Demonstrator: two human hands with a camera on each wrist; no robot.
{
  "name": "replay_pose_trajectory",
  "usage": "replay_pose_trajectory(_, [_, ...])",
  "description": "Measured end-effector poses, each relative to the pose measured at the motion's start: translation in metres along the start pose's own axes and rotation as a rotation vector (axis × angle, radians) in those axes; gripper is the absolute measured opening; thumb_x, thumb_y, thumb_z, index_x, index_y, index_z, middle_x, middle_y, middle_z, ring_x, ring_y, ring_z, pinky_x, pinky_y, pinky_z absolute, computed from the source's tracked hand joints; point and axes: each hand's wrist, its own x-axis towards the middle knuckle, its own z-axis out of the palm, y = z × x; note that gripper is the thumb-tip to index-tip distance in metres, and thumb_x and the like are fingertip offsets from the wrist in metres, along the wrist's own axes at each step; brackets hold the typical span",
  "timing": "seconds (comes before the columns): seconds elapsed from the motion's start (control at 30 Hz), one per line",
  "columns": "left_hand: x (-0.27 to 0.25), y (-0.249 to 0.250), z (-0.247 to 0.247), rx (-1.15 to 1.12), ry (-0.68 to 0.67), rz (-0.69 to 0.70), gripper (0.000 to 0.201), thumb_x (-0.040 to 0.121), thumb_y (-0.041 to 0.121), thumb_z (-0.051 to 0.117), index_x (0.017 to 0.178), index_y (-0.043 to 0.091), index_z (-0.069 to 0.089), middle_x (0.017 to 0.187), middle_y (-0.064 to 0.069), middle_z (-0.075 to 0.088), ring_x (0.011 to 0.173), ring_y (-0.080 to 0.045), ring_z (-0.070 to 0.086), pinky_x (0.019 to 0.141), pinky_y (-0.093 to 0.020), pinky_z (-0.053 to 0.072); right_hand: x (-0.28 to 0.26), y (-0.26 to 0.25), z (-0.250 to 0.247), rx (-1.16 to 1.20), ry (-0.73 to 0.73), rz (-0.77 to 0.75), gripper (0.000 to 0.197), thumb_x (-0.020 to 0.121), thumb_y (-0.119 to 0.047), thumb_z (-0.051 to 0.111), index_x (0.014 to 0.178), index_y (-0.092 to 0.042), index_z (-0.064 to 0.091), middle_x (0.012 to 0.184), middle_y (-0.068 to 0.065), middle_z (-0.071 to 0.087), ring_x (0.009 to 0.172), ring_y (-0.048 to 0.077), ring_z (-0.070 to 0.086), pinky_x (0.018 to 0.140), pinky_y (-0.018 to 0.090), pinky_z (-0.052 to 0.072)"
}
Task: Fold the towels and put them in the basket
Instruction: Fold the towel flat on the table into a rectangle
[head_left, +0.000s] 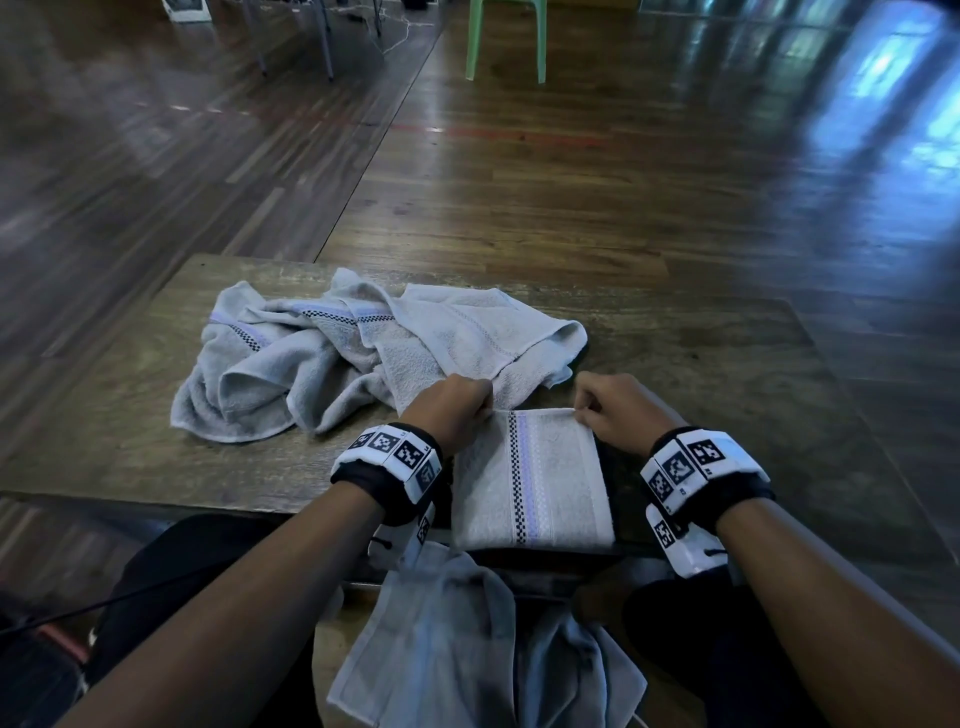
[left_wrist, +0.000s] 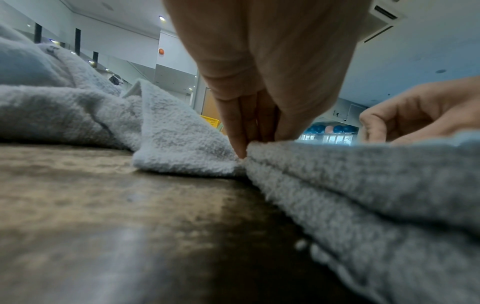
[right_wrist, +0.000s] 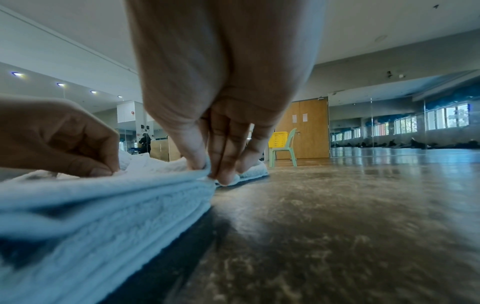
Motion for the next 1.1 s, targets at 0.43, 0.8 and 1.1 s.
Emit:
replay_pose_trajectory(0.43, [-0.034, 0.040, 0.027, 0.177, 0.051, 0.034, 0.038, 0.097, 0.030, 0.037, 0.128, 0.013, 0.048, 0.136, -0.007, 0.047, 0.127, -0.024, 0.041, 0.107, -0.038, 0.025, -0.028, -0.026, 0.034, -0.406, 0.169, -0.024, 0.028, 0.092, -0.027, 0.044, 0.109, -0.013, 0.061, 0.115, 0.004, 0.047, 0.104, 0.024, 0.043, 0.083, 0.037, 0.041])
replay_pose_trajectory(0.8, [-0.048, 0.033, 0.062, 0.045, 0.004, -0.141, 0.070, 0.089, 0.055, 0.005, 0.150, 0.022, 0.002, 0.158, 0.005, -0.005, 0.144, -0.008, -0.010, 0.116, -0.048, -0.010, -0.049, -0.031, 0.080, -0.115, 0.051, 0.220, 0.060, 0.099, -0.043, 0.020, 0.150, -0.017, 0.003, 0.159, -0.002, -0.008, 0.146, 0.015, -0.007, 0.117, 0.044, 0.006])
replay_pose_trajectory(1.1, [-0.063, 0.015, 0.041, 0.234, 0.088, -0.224, 0.069, 0.089, 0.052, 0.001, 0.149, 0.019, 0.013, 0.159, -0.004, -0.002, 0.146, -0.020, -0.006, 0.114, -0.051, -0.009, -0.054, -0.009, 0.054, -0.012, 0.060, 0.408, 0.055, 0.097, -0.047, 0.028, 0.145, -0.020, 0.029, 0.156, 0.007, 0.019, 0.144, 0.024, 0.010, 0.115, 0.048, 0.009])
